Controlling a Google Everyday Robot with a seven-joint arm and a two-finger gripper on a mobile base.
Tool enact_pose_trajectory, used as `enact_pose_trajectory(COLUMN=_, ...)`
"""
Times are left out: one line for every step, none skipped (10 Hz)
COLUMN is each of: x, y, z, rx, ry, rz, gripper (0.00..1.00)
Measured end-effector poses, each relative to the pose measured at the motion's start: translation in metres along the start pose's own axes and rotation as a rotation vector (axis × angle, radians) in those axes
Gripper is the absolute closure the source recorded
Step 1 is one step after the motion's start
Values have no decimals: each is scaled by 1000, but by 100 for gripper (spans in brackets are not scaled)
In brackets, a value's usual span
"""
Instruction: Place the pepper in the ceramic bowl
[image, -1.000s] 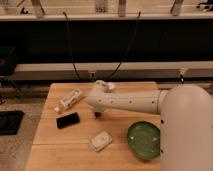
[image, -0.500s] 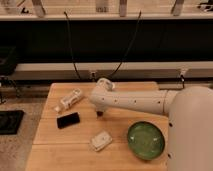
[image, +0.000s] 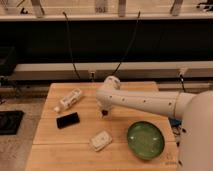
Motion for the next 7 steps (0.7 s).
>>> enact_pose_trajectory(x=0, y=8, z=-2, rx=-3, ry=1, rz=5, gripper=95)
enact_pose_trajectory(x=-2, y=18, z=-7, rx=2, ry=-6, rz=20, gripper=95)
enact_pose_trajectory(x=-1, y=24, z=-10, rx=5, ry=-5, rz=25, gripper=95)
enact_pose_trajectory(x=-2, y=31, z=-12, rx=7, ry=-9, rz=37, gripper=95)
enact_pose_trajectory(x=-1, y=38, z=-16, rx=10, ry=-9, rz=54, gripper=95)
enact_pose_trajectory(x=-2, y=43, z=-18, rx=18, ry=-14, rz=67, gripper=95)
enact_pose_trajectory(x=-4, y=54, z=-20, rx=19, ry=-15, rz=80, gripper=95)
